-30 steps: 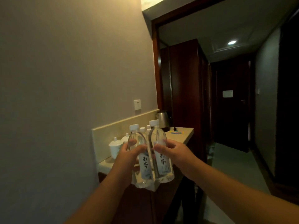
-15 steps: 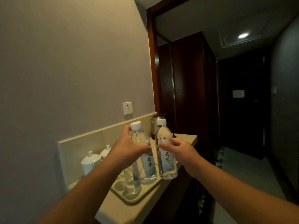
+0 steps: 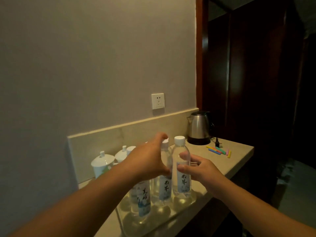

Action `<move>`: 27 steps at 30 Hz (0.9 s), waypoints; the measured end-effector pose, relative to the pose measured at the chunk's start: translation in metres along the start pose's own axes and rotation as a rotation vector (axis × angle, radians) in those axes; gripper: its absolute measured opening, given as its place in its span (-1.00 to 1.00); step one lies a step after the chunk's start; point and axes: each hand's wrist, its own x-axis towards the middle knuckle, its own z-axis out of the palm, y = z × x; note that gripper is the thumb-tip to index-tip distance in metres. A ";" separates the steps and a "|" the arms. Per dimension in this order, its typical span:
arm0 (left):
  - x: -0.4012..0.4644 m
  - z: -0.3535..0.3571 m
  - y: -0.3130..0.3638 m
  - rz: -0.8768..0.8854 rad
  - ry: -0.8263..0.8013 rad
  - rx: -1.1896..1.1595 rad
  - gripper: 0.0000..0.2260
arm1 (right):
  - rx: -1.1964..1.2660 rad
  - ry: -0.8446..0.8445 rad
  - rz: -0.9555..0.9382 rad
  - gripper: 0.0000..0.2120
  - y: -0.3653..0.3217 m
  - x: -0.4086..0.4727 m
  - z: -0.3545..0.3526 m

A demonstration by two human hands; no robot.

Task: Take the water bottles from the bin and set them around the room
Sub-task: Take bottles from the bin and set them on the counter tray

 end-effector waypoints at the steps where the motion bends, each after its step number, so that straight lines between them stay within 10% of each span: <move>1: 0.000 0.005 0.000 -0.014 -0.001 0.067 -0.06 | 0.006 -0.028 0.004 -0.33 0.006 0.005 -0.002; 13: 0.012 0.003 0.019 -0.191 -0.162 0.590 -0.28 | -0.089 -0.297 -0.086 -0.56 0.029 0.034 -0.008; 27: 0.028 -0.036 0.018 -0.341 -0.319 0.400 -0.51 | -0.223 -0.341 -0.131 -0.41 0.053 0.027 -0.013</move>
